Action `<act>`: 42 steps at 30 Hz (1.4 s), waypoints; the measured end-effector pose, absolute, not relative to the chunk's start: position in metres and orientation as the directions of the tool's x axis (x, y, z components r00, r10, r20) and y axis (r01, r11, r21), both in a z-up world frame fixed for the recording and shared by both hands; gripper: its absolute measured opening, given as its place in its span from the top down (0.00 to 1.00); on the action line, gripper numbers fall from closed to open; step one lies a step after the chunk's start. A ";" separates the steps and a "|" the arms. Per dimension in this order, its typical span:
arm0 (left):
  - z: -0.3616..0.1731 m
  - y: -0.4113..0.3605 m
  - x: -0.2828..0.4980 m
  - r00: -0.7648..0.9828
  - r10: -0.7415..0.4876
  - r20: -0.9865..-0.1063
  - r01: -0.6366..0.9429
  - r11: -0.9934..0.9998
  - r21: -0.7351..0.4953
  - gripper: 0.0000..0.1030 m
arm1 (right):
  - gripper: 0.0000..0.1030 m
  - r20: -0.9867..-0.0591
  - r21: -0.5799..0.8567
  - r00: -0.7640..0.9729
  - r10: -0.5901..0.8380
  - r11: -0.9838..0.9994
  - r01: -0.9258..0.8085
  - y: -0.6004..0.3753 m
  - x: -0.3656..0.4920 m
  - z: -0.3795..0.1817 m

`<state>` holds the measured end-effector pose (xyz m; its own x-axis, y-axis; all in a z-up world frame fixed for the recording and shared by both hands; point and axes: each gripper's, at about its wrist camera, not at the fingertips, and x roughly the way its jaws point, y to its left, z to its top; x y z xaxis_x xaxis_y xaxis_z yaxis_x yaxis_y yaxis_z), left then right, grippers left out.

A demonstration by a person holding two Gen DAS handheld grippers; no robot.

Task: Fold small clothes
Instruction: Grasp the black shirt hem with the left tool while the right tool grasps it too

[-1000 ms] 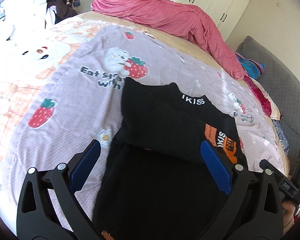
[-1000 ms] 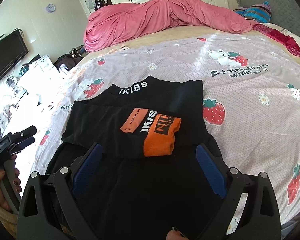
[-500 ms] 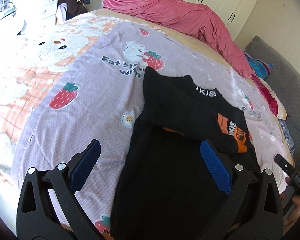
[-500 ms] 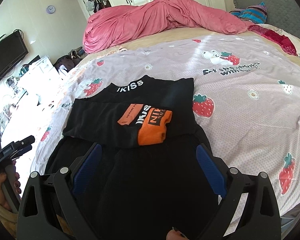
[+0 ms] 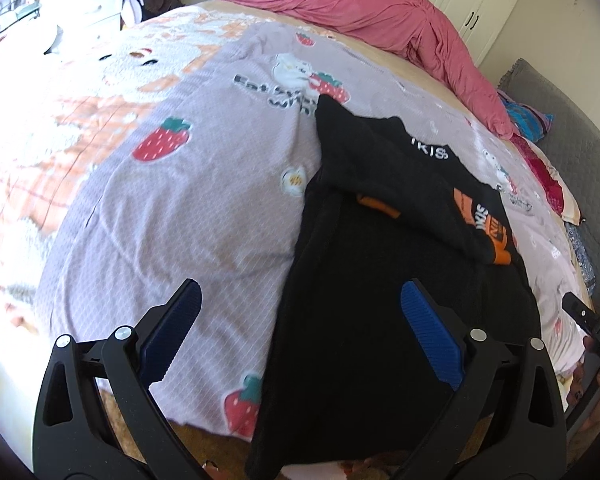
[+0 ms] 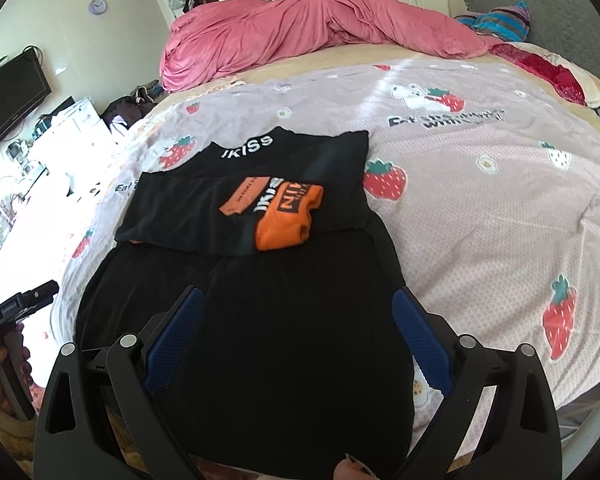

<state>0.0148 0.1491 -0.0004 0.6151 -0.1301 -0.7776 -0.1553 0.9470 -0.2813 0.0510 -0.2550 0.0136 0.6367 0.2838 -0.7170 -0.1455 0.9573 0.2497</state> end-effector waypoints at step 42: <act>-0.060 0.140 -0.055 0.461 -0.257 -0.850 -0.207 0.900 -0.384 0.50 | 0.08 -0.818 0.216 0.516 0.257 0.967 -0.139 -0.280 0.006 -0.034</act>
